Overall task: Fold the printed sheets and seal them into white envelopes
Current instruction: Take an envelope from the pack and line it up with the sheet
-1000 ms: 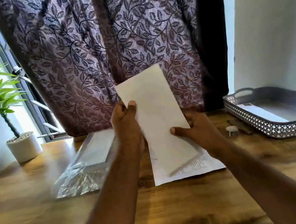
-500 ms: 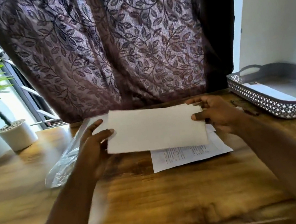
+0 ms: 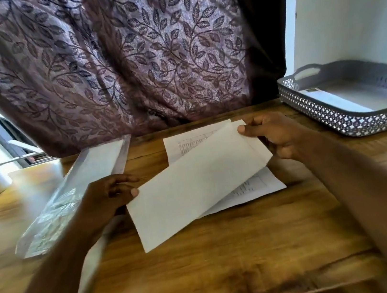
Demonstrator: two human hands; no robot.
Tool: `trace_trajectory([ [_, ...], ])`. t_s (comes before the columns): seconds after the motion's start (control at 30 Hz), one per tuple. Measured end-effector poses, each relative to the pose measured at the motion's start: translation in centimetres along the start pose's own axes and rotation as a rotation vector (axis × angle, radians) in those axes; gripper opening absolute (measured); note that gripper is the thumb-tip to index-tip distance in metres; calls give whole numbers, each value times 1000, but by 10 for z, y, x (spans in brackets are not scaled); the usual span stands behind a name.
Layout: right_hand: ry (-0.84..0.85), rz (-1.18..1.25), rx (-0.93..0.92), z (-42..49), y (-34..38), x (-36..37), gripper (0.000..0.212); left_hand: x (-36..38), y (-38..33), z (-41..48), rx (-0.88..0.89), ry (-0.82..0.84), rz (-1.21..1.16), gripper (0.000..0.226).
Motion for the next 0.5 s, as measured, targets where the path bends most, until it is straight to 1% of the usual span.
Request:
trace_trajectory([
  [0.07,28,9,32,-1,-1,2,20,0,5,4,54,-16,117,20],
  [0.13,46,16,46,-1,-3,7,22,0,5,7,136,-23,265,21],
  [0.2,49,15,44,-2,-4,12,24,2,-4,9,234,-55,409,21],
  [0.23,47,9,35,-2,-5,14,26,5,-12,10,274,-65,445,18],
  [0.3,44,-5,16,-1,-6,18,29,22,-32,14,356,-55,426,9],
  [0.33,47,-10,11,-1,-6,19,30,35,-41,18,387,-31,393,10],
  [0.43,55,-37,-3,-2,-8,22,31,79,-64,30,438,50,313,22],
  [0.5,41,-58,-25,-2,-8,22,30,102,-72,39,411,74,248,26],
])
Point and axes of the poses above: each hand's wrist, its own z-axis towards the middle knuckle, its own x-axis out of the palm, y = z × x, the point moved 2 cm from there along z, towards the middle knuckle, and after that the axes turned 5 degrees about -y, right-handed, at the moved point
